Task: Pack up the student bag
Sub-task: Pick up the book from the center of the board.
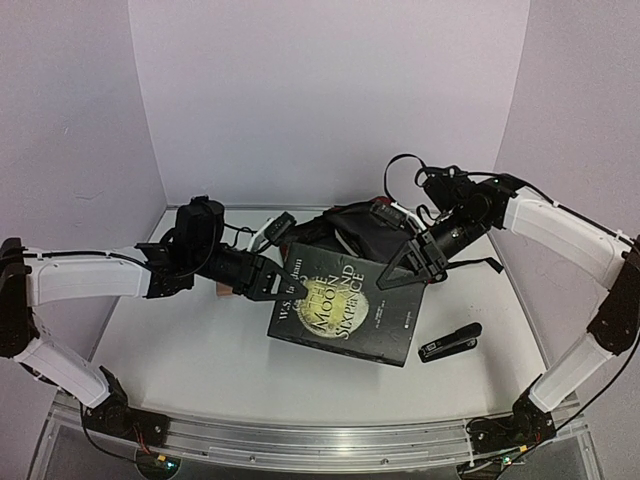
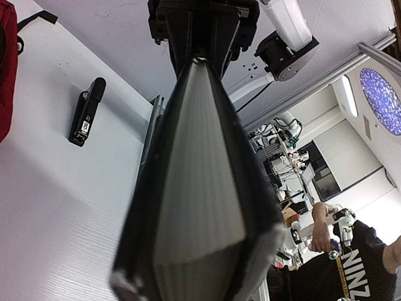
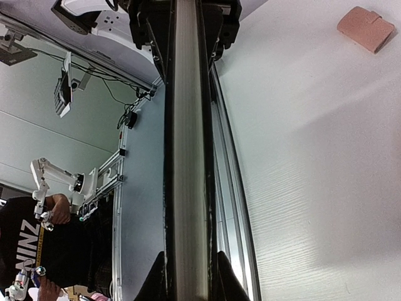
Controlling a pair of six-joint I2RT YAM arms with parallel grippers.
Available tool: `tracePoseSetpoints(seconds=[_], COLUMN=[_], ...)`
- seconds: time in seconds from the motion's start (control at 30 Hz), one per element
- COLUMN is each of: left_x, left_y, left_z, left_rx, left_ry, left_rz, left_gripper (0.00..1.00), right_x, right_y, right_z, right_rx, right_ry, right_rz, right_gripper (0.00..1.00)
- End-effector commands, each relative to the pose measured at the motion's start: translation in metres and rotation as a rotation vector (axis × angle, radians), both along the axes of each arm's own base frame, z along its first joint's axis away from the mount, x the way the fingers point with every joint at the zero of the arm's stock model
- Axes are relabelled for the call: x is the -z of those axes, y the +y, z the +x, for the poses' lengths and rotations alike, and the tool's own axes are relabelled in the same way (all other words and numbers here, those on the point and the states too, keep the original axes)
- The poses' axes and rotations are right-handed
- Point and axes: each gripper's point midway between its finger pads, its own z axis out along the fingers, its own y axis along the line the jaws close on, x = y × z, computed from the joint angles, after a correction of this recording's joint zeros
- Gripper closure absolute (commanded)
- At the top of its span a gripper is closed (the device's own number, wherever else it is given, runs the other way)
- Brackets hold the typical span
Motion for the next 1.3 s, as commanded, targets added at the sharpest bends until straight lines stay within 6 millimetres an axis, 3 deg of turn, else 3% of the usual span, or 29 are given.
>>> tracePoseSetpoints(seconds=[0.0, 0.1, 0.2, 0.27, 0.4, 0.5, 0.6, 0.73, 0.87, 1.1, 1.27], left_x=[-0.017, -0.018, -0.018, -0.018, -0.023, -0.028, -0.035, -0.040, -0.035, -0.023, -0.018], left_y=[0.000, 0.003, 0.014, 0.026, 0.055, 0.072, 0.091, 0.120, 0.138, 0.143, 0.145], left_z=[-0.005, 0.013, 0.046, 0.067, 0.104, 0.124, 0.134, 0.141, 0.140, 0.133, 0.131], left_rx=[0.007, -0.106, -0.259, -0.356, -0.577, -0.739, -0.877, -1.049, -1.132, -1.136, -1.141], left_ry=[-0.020, -0.019, 0.024, 0.093, 0.147, 0.152, 0.160, 0.174, 0.193, 0.227, 0.238], left_rz=[-0.064, -0.040, -0.033, -0.045, -0.070, -0.060, -0.061, -0.065, -0.068, -0.071, -0.073], left_gripper=[1.00, 1.00, 1.00, 1.00, 1.00, 1.00, 1.00, 1.00, 1.00, 1.00, 1.00], right_x=[-0.025, -0.014, -0.010, -0.013, -0.005, 0.013, 0.041, 0.077, 0.100, 0.130, 0.149], right_y=[0.011, 0.012, 0.005, 0.001, -0.012, -0.025, -0.023, -0.017, -0.010, -0.009, -0.015], right_z=[0.020, 0.055, 0.092, 0.115, 0.171, 0.210, 0.233, 0.256, 0.276, 0.306, 0.318], right_rx=[0.023, 0.137, 0.251, 0.313, 0.483, 0.595, 0.617, 0.620, 0.637, 0.671, 0.673], right_ry=[-0.102, -0.187, -0.260, -0.308, -0.455, -0.533, -0.552, -0.601, -0.665, -0.719, -0.757], right_rz=[0.053, -0.073, -0.164, -0.197, -0.343, -0.480, -0.571, -0.676, -0.743, -0.840, -0.909], right_gripper=[0.80, 0.58, 0.36, 0.32, 0.33, 0.37, 0.42, 0.45, 0.45, 0.47, 0.57])
